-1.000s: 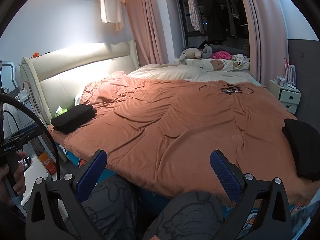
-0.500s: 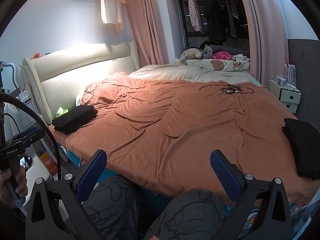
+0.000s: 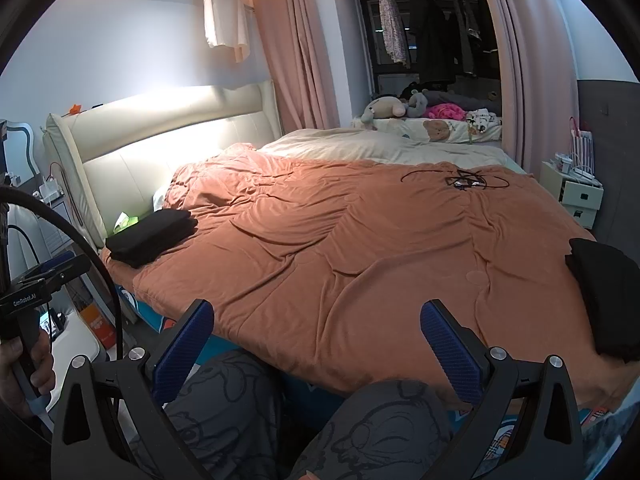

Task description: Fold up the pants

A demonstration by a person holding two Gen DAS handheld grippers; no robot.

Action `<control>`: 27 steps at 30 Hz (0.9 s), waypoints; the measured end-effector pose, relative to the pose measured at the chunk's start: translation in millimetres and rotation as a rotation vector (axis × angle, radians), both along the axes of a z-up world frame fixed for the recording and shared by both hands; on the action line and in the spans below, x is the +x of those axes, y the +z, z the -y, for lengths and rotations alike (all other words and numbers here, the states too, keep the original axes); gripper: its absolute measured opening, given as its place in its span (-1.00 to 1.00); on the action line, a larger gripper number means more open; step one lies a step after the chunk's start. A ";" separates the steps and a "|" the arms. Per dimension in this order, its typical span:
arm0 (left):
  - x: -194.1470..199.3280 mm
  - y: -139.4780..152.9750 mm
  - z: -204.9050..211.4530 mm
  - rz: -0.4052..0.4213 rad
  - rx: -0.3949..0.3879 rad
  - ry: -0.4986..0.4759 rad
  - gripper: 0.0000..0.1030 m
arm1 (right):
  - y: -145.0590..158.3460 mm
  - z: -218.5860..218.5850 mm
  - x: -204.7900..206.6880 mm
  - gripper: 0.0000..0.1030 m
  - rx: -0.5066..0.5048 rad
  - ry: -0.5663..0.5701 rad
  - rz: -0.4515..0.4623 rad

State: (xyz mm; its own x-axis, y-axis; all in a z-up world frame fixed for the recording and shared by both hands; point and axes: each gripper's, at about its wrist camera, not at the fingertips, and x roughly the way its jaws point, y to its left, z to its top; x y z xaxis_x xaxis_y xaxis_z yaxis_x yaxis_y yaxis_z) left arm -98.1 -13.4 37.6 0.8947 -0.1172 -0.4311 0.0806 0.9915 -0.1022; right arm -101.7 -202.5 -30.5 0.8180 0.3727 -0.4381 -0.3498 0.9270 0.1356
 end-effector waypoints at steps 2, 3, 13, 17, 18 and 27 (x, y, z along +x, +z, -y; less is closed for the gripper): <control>-0.9 0.2 0.0 0.000 -0.005 -0.002 1.00 | 0.2 0.5 0.2 1.00 -0.001 -0.001 -0.003; -1.3 0.2 -0.1 0.000 -0.006 -0.001 1.00 | 0.0 0.3 0.2 1.00 -0.003 -0.001 -0.003; -5.7 0.0 4.1 0.011 0.003 0.006 1.00 | 2.9 0.3 -1.5 1.00 -0.007 0.006 0.002; -7.6 1.3 4.8 0.016 0.007 0.009 1.00 | 0.9 0.3 -0.9 1.00 -0.003 0.006 -0.004; -8.0 1.9 4.3 0.018 0.007 0.011 1.00 | 0.5 0.6 -0.5 1.00 -0.001 0.008 -0.006; -10.1 4.2 2.1 0.024 0.002 0.020 1.00 | 2.6 -0.9 -2.3 1.00 -0.004 0.007 -0.006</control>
